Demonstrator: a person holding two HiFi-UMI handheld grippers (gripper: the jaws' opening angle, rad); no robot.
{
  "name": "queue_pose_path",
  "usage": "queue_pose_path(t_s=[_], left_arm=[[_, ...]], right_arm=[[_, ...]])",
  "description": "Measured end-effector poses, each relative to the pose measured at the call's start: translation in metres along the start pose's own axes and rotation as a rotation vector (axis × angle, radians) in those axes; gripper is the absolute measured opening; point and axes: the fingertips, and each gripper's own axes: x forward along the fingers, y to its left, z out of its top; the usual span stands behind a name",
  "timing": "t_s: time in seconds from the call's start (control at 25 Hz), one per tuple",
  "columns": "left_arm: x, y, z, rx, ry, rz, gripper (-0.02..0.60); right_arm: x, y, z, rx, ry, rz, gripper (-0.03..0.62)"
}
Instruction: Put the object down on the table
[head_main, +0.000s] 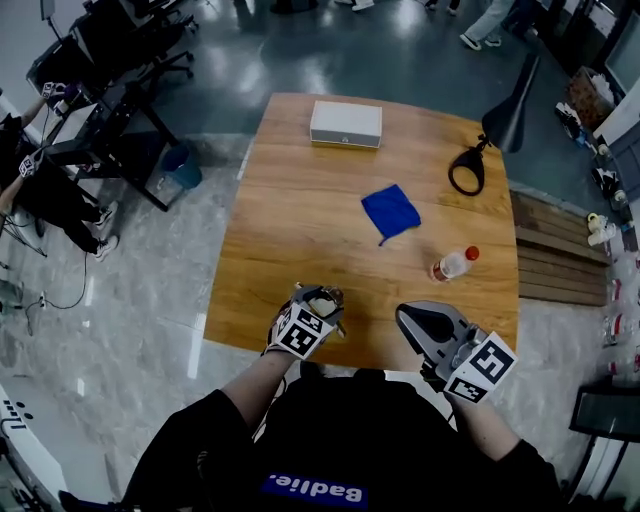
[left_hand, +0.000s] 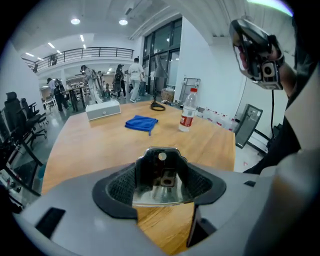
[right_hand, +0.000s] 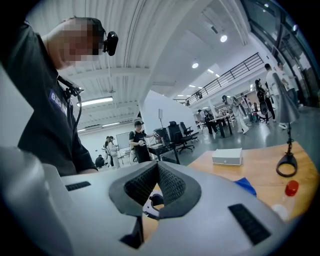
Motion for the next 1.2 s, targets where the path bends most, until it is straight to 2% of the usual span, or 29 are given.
queue_pose_path(t_s=[0.2, 0.52, 1.0, 1.2], left_arm=[[0.031, -0.001, -0.028, -0.003, 0.095, 0.003, 0.296], [0.058, 0.002, -0.052, 0.013, 0.182, -0.007, 0.298], [0.077, 0.002, -0.071, 0.016, 0.267, -0.028, 0.298], [0.082, 0.005, -0.079, 0.040, 0.285, -0.009, 0.298]], right_arm=[[-0.015, -0.008, -0.004, 0.006, 0.022, -0.008, 0.005], [-0.030, -0.019, -0.013, 0.021, 0.043, -0.035, 0.005], [-0.037, -0.026, -0.020, 0.038, 0.045, -0.054, 0.005], [-0.037, -0.026, -0.022, 0.040, 0.048, -0.053, 0.005]])
